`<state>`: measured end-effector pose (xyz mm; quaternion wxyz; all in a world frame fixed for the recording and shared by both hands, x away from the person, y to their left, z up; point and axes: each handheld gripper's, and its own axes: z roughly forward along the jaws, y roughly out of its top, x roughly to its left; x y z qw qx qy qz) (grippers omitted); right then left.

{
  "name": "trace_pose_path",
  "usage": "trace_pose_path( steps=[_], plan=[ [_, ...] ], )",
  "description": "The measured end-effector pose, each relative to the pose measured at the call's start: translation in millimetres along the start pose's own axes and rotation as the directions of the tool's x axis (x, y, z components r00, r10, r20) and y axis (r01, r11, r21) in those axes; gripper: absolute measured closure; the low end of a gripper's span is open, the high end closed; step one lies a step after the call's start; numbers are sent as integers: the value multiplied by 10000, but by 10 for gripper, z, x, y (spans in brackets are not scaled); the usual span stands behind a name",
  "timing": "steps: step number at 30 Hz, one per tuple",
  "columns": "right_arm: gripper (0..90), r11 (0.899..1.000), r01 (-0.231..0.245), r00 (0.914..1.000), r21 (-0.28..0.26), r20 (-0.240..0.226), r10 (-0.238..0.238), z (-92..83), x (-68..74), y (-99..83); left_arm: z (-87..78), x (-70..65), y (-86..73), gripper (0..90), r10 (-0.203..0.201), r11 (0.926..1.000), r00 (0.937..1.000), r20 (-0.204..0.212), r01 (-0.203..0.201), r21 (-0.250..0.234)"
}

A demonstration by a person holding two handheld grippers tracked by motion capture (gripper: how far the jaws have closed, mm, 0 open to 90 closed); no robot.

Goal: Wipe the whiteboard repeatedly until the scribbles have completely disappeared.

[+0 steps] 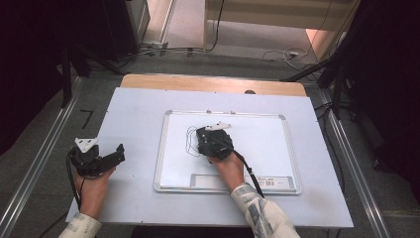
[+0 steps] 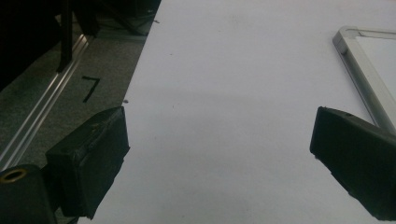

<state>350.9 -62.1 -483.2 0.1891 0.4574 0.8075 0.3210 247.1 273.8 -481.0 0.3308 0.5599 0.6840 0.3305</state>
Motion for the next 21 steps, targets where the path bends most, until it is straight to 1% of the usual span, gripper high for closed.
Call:
trace_pose_path(
  steps=[4,14,20,21],
  plan=[
    [375,10000,42,10000,-45,50,-42,-11,8,-19,-3,-6,2,50,17,10000,10000,14,-17,5],
    [383,9999,-77,9999,-132,101,78,-1,47,-12,5,-15,4,50,71,10000,10000,41,-71,36],
    [383,9999,23,10000,-139,9,-23,28,147,18,8,-17,5,51,49,10000,10000,49,-49,27],
    [383,9999,53,10000,-160,-14,-53,39,195,31,7,-16,5,51,49,10000,10000,50,-49,24]
  ],
)
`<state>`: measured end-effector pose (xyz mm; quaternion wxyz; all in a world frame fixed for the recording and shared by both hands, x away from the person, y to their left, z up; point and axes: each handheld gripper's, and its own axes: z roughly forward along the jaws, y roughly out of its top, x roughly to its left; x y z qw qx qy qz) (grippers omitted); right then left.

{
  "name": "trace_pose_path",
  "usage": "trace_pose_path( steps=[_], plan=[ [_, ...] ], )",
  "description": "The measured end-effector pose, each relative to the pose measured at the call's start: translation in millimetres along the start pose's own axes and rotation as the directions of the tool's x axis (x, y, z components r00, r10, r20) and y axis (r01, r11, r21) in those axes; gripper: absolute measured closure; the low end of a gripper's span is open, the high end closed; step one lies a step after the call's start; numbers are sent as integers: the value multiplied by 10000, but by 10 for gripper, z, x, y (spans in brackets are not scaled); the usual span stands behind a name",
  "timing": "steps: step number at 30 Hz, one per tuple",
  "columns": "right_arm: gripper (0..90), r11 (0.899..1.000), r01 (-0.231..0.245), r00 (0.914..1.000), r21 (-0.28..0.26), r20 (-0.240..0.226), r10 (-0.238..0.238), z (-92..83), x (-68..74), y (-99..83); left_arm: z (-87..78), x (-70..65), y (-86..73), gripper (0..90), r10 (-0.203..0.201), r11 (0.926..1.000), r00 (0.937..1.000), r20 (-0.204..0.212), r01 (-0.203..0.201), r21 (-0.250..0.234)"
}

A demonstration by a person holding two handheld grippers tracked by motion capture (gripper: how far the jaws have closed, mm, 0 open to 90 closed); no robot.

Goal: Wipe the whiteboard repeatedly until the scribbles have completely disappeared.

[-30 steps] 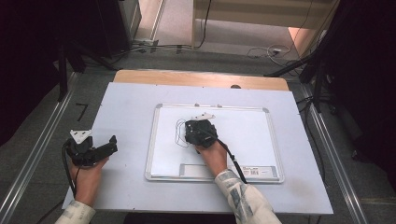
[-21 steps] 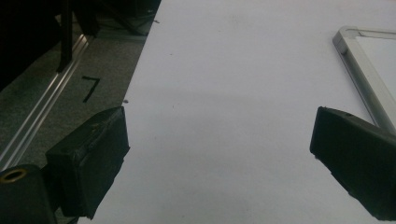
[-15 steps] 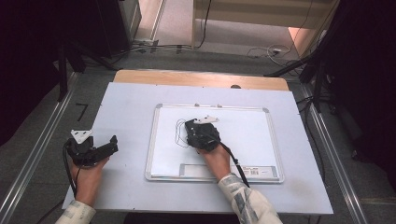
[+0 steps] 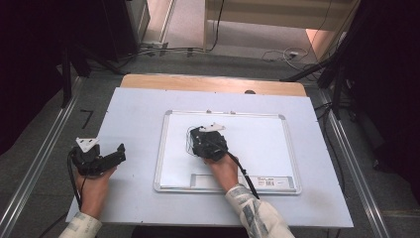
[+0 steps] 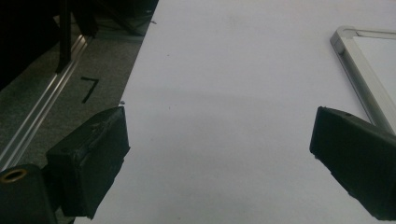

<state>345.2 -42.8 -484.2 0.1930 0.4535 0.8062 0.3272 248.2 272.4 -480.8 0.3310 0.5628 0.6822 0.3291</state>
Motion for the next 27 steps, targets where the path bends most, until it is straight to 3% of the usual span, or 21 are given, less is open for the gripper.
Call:
trace_pose_path(
  steps=[15,27],
  plan=[
    [385,9992,385,9986,-70,-363,-388,78,315,76,-1,4,2,51,-42,10000,10000,35,42,-32],
    [386,9988,463,9975,-141,-536,-470,143,423,145,-13,16,4,51,-62,10000,10000,53,62,-28]
  ],
)
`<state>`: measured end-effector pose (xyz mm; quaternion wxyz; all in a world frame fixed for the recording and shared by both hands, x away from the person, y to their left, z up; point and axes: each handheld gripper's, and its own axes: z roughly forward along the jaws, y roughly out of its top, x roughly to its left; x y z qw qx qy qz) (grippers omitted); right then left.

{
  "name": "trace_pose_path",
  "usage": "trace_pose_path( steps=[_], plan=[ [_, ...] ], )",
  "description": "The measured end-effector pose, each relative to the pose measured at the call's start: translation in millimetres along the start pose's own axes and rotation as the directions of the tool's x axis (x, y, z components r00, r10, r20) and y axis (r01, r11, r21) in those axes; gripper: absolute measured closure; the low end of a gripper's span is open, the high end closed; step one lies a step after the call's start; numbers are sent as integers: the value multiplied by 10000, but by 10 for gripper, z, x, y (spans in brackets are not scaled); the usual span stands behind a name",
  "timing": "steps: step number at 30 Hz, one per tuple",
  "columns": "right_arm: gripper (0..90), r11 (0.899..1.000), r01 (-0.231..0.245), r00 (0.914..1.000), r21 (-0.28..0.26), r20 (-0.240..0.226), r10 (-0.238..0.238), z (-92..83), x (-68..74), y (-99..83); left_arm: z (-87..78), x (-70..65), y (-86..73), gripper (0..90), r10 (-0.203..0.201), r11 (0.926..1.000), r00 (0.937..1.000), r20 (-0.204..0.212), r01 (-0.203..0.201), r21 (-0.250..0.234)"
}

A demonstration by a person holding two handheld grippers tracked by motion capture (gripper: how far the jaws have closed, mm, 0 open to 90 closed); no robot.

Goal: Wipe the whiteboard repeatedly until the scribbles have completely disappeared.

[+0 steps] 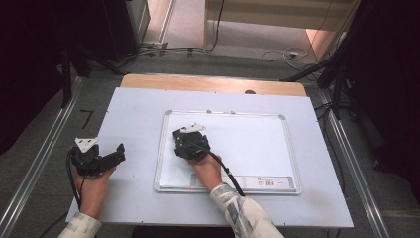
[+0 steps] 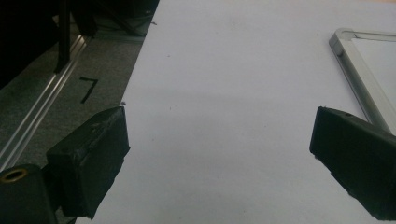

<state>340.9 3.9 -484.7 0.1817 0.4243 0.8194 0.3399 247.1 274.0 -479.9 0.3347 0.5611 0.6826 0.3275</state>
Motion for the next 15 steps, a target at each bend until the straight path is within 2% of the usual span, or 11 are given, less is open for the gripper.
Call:
trace_pose_path(
  steps=[10,15],
  plan=[
    [388,10000,-66,10000,-5,-35,66,45,-75,56,-10,25,-8,52,-78,10000,10000,-61,78,-44],
    [387,9997,-237,9997,11,95,237,54,-175,74,-12,28,-12,51,-85,10000,9999,-82,85,-37]
  ],
)
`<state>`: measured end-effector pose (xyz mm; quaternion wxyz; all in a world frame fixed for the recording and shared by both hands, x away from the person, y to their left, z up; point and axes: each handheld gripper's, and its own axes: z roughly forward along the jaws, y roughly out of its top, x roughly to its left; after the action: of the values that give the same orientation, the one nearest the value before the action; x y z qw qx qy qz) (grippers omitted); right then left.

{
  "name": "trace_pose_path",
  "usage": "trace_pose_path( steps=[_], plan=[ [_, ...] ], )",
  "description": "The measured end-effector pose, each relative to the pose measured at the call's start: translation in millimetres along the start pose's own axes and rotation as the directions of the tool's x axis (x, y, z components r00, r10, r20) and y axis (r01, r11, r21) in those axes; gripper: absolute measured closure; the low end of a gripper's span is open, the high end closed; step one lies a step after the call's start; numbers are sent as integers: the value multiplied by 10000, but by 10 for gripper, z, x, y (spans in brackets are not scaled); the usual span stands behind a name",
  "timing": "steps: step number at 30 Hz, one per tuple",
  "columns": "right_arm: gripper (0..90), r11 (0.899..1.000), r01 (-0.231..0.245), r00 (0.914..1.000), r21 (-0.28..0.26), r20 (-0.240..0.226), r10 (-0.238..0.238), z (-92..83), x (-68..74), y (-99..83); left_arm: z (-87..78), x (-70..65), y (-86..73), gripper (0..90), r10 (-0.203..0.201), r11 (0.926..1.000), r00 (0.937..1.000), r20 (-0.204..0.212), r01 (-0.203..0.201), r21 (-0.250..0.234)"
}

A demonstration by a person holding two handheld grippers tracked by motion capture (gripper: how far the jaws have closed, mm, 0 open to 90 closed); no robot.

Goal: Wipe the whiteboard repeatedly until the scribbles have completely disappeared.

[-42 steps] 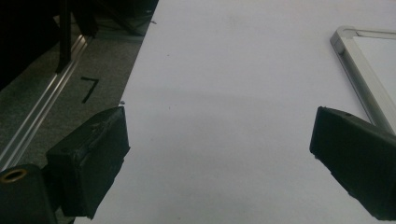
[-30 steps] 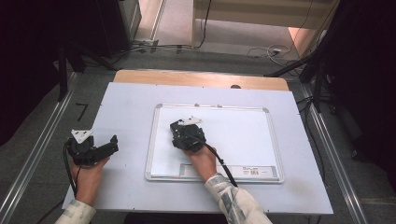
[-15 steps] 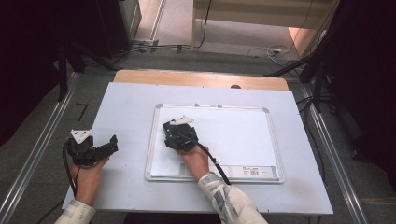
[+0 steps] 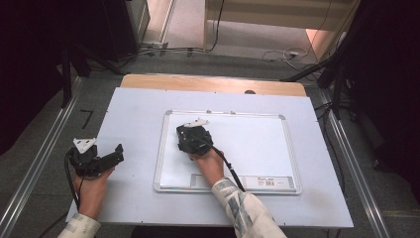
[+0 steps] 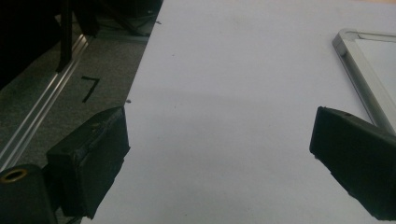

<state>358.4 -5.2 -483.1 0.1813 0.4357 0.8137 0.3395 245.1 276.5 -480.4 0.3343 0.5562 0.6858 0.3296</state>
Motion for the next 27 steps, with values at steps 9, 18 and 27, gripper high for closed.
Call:
trace_pose_path(
  steps=[9,18,27],
  plan=[
    [387,9992,-391,9985,29,373,390,0,-254,19,3,1,-1,51,17,10000,10000,-8,-17,34],
    [387,9963,-855,9937,0,722,853,-4,-483,26,6,1,-2,51,25,10000,10000,21,-26,59],
    [387,9973,-732,9932,2,908,729,-68,-516,-41,16,-6,-2,51,51,9999,10000,8,-51,111]
  ],
)
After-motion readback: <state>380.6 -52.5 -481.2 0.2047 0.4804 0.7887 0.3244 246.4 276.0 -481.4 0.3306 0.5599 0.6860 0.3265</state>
